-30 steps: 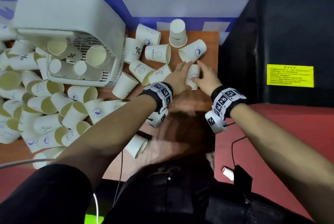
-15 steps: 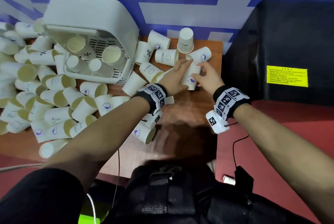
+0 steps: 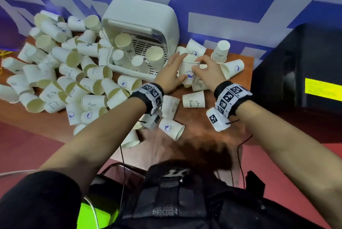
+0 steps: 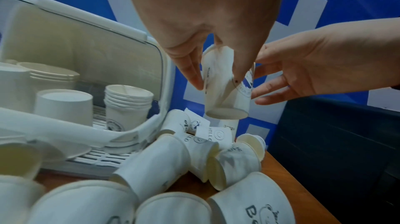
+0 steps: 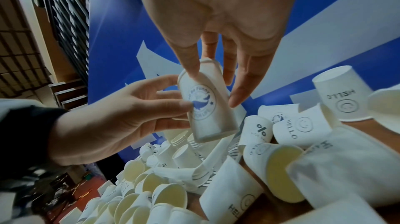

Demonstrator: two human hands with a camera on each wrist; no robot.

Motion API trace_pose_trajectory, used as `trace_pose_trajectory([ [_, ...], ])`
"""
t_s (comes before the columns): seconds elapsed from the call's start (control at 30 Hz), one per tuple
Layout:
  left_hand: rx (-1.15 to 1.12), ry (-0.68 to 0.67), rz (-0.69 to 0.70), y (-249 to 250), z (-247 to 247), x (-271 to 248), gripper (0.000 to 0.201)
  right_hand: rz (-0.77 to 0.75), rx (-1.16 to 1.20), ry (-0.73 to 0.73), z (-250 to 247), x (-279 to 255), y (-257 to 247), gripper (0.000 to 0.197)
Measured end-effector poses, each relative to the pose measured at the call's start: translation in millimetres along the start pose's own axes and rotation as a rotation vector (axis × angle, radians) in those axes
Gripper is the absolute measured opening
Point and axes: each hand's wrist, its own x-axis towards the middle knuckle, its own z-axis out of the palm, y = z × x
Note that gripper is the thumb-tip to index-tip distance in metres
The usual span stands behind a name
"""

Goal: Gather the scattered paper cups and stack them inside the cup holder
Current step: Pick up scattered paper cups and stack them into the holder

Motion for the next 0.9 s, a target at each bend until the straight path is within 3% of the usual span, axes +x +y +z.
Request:
trace_pose_trajectory([
  [0.2,-0.066,0.077,-0.083,-29.4,-35.3,-12.1,0.071,-0.039,-0.039,-0.012,35.8,2.2,-28.5,0.015],
  [0.43,-0.088,0.137,-0.014,-69.6,-75.0,-8.2,0.069,-0.204,-0.105,0.027,75.7,18.2,-53.3,0.014],
  [0.67,-0.177,0.089,0.02,-102.6,-98.2,2.3,0.064,-0.261,-0.156,0.071,100.9,43.8,-59.0,0.014],
  [0.9,-0.129,0.071,0.049,-133.2,-106.3,16.5,0.056,-0.239,-0.318,0.033,119.1,62.4,-48.5,0.026],
])
